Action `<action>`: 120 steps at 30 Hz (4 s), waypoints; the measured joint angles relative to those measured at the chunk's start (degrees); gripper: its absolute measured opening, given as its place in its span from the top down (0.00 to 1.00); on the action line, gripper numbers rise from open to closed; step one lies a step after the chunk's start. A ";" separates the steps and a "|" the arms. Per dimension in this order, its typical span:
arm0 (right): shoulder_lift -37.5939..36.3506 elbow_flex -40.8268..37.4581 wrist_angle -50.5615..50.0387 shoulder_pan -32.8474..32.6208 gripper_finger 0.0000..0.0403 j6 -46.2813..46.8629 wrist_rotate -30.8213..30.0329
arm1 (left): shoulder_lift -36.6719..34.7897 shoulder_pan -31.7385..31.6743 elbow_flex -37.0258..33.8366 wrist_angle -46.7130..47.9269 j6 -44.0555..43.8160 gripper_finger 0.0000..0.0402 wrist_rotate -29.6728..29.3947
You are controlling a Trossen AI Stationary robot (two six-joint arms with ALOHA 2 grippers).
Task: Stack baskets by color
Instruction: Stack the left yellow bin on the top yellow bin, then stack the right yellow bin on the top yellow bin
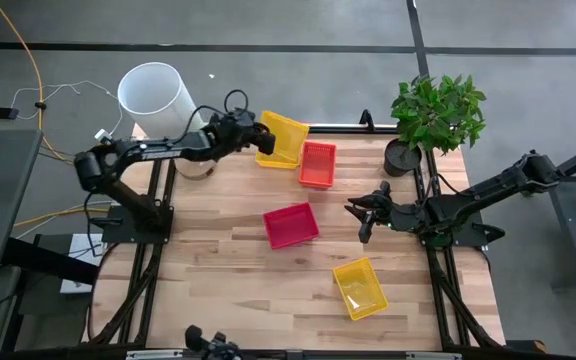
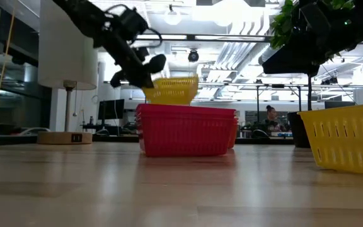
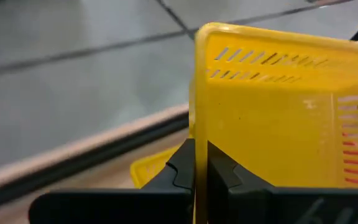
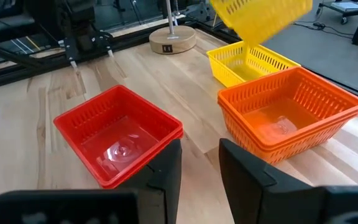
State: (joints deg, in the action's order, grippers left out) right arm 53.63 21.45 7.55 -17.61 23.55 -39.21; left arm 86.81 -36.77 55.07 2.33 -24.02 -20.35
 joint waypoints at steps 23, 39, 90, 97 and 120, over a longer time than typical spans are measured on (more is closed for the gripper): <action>0.00 0.00 -1.95 0.00 0.76 1.07 -0.23 | 7.49 3.02 0.02 3.24 -15.83 1.00 -4.88; 0.00 0.00 -1.97 -0.02 0.76 2.08 0.03 | 7.53 4.02 0.02 4.72 -16.12 0.90 -8.81; 0.02 0.00 -2.19 1.93 0.76 2.56 -2.51 | 21.70 4.13 0.04 -32.33 2.93 0.99 -9.10; 0.07 0.00 -2.25 2.27 0.76 2.58 -2.31 | 21.63 4.55 0.04 -39.68 6.20 1.00 -8.64; 0.07 0.00 -2.49 2.27 0.76 3.61 -2.11 | 15.33 1.87 0.04 -31.74 9.34 1.00 6.64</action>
State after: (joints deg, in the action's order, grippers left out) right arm 53.69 21.45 5.06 -15.33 27.16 -41.32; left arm 102.15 -34.90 55.11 -29.41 -14.68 -13.71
